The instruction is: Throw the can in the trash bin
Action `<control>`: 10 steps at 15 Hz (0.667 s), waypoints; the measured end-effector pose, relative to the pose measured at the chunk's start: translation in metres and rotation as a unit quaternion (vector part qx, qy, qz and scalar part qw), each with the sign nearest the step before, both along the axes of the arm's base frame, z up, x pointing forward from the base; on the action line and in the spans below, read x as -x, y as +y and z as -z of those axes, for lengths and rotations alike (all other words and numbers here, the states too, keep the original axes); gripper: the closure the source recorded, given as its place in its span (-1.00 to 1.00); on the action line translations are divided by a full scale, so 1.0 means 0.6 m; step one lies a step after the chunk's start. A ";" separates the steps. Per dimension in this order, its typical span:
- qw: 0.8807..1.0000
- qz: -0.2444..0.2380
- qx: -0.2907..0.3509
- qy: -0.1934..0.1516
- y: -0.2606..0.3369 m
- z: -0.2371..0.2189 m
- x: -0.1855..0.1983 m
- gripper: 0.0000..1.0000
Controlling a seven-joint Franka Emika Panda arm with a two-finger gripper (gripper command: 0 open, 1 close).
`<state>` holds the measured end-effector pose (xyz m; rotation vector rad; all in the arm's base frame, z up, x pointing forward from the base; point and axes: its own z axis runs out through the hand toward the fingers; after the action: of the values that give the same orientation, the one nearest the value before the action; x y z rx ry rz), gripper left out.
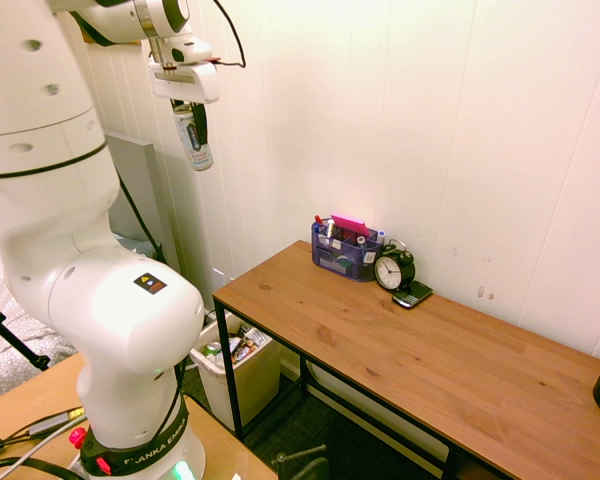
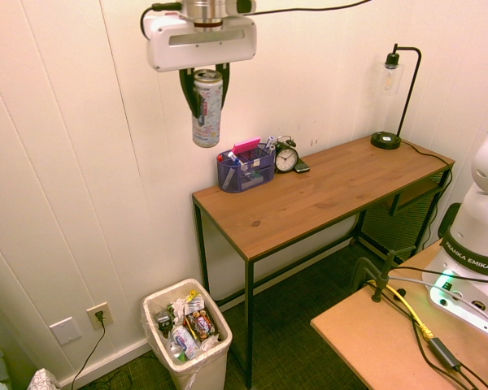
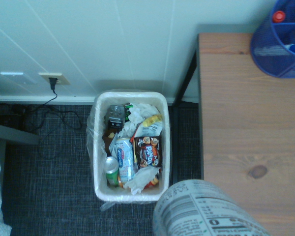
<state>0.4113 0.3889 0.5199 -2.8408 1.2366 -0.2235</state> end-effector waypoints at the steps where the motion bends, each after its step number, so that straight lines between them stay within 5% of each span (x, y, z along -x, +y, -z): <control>1: 1.000 0.003 0.005 0.006 0.022 0.010 -0.020 -1.00; 4: 0.999 0.005 0.018 0.038 0.089 0.048 -0.060 -1.00; 10: 0.999 0.031 0.015 0.041 0.085 0.041 -0.110 -1.00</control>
<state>0.4774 0.4400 0.4955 -2.8659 1.3492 -0.1291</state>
